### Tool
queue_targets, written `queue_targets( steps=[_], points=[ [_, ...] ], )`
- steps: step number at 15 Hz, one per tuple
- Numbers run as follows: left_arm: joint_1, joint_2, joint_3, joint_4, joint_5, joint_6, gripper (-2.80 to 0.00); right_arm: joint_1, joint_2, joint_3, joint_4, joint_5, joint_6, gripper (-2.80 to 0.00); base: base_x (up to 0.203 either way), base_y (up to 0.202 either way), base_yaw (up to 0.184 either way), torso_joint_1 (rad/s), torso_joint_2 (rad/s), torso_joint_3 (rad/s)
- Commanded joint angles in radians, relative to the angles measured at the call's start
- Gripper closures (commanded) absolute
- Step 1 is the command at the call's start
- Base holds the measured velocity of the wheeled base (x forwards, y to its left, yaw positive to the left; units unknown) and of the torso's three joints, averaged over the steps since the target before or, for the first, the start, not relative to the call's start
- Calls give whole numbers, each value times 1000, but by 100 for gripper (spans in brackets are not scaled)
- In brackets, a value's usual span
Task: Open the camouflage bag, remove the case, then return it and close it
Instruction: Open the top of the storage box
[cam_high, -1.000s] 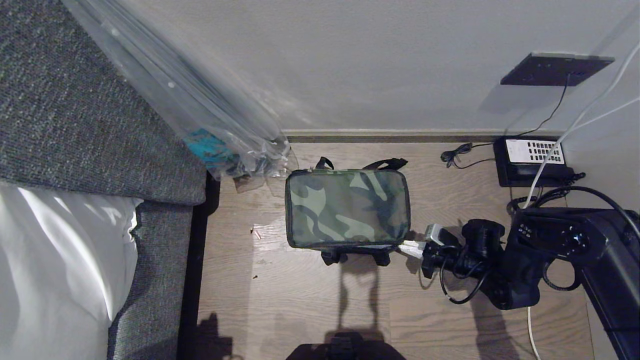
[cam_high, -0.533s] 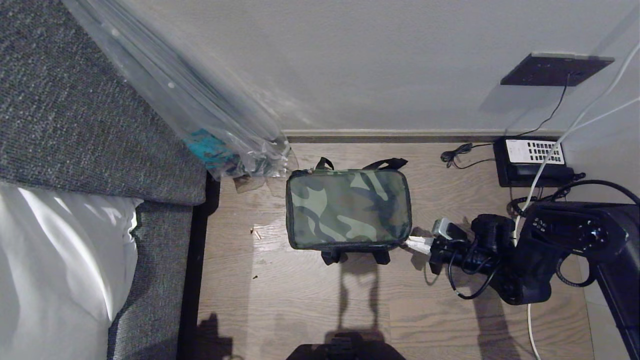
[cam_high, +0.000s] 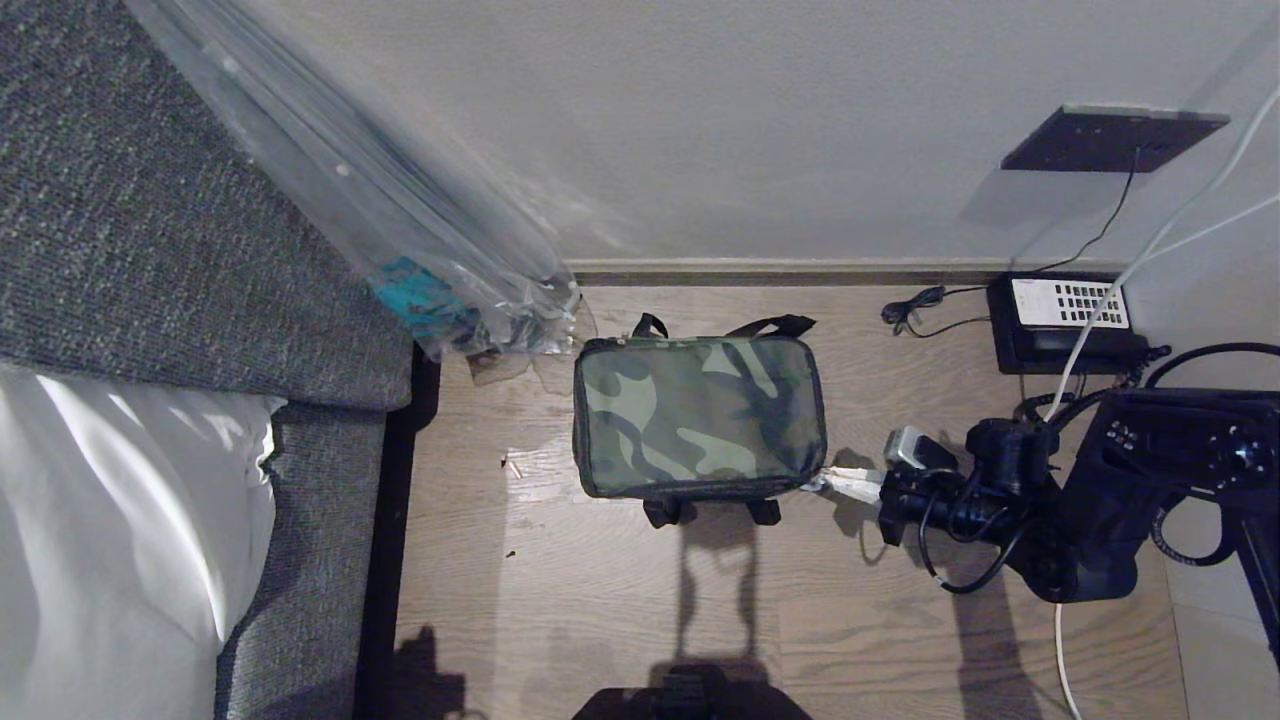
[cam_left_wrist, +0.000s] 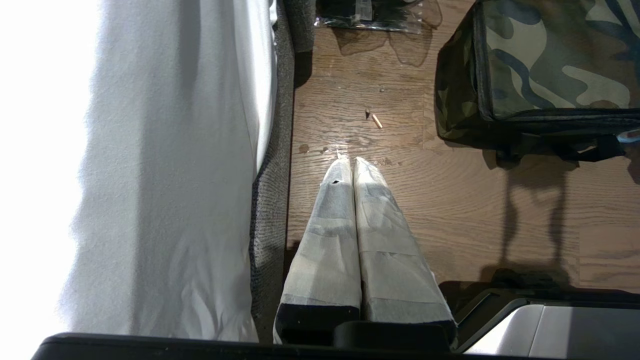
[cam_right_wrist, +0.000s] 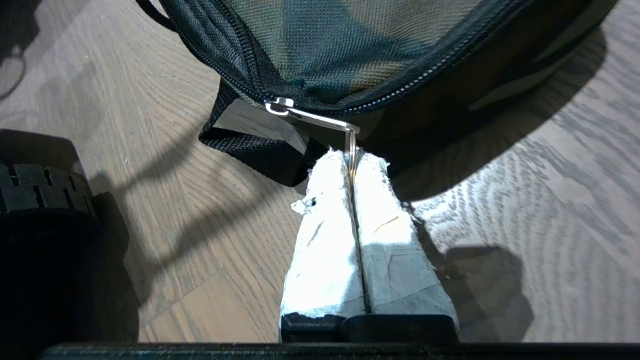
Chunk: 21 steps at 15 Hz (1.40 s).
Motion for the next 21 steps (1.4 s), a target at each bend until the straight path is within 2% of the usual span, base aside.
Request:
queue_targets(
  steps=[1,15,21],
  points=[
    [0,0,0,0,0,0,0,-12,-27,6,-7,6,-5,0,0,0,0,0,0,0],
    [0,0,0,0,0,0,0,-77,-91,88,-1,19,-41,0,0,0,0,0,0,0],
    [0,0,0,0,0,0,0,-110,-86,71,4,16,-48,0,0,0,0,0,0,0]
  ],
)
